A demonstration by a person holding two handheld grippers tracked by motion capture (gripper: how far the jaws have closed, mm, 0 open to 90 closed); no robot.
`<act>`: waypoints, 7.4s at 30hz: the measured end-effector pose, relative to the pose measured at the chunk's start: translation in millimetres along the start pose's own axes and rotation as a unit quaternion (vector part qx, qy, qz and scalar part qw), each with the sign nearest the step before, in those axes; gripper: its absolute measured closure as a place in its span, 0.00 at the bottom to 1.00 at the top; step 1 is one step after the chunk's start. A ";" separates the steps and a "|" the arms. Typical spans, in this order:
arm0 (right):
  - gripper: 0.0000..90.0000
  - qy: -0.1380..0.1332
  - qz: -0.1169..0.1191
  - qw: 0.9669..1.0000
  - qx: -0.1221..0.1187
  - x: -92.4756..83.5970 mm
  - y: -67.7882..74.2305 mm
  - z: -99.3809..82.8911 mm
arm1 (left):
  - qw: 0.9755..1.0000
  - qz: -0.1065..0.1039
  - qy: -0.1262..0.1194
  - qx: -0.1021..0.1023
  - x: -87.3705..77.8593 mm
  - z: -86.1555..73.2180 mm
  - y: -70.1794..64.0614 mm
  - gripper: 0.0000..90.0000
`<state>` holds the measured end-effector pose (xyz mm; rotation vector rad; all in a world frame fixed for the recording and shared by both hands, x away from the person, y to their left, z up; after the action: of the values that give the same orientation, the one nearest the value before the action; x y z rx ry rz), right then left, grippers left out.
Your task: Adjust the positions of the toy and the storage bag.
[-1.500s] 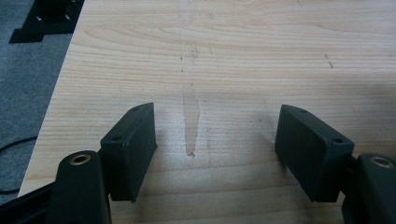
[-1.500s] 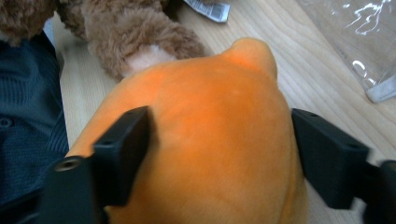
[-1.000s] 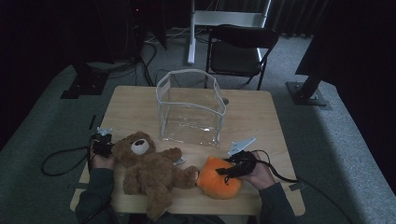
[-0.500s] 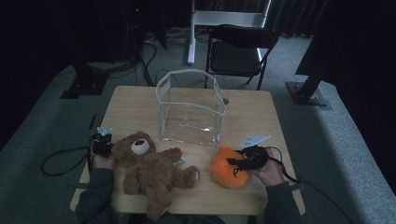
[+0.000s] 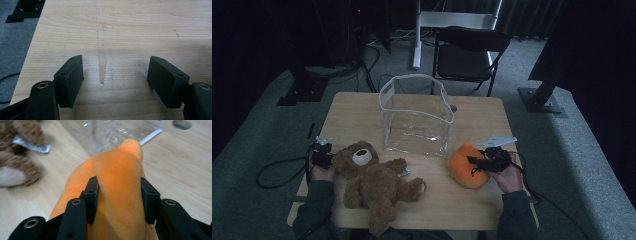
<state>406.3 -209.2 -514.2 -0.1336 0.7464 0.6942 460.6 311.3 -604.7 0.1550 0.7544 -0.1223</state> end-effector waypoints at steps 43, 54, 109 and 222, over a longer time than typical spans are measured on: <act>0.25 -0.030 -0.064 0.992 0.103 72.6 -77.1 60.3 | 1.000 0.001 0.000 0.000 0.2 0.0 0.1 0.33; 0.18 -0.035 -0.088 0.993 0.070 61.9 -72.0 62.4 | 1.000 0.001 0.000 0.000 0.2 0.0 0.1 0.33; 0.22 -0.031 0.121 0.984 -0.125 56.9 141.5 27.7 | 1.000 0.001 0.000 -0.002 0.0 0.1 -0.2 0.33; 0.69 -0.014 0.040 0.999 -0.030 35.5 46.9 35.2 | 0.960 -0.240 -0.091 0.113 -51.4 72.1 -116.1 0.52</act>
<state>416.1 -141.9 -506.0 -0.1496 0.7076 0.7936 452.7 187.0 -528.6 0.1733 0.5797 -0.6783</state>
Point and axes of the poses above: each handheld gripper's, and its own axes: x roughly forward along the jaws, z roughly out of its top, y roughly to its left, the point moved 9 cm from there along x, roughly forward along the jaws, and after that the axes turned 7 degrees about x, right-handed, at the moved point
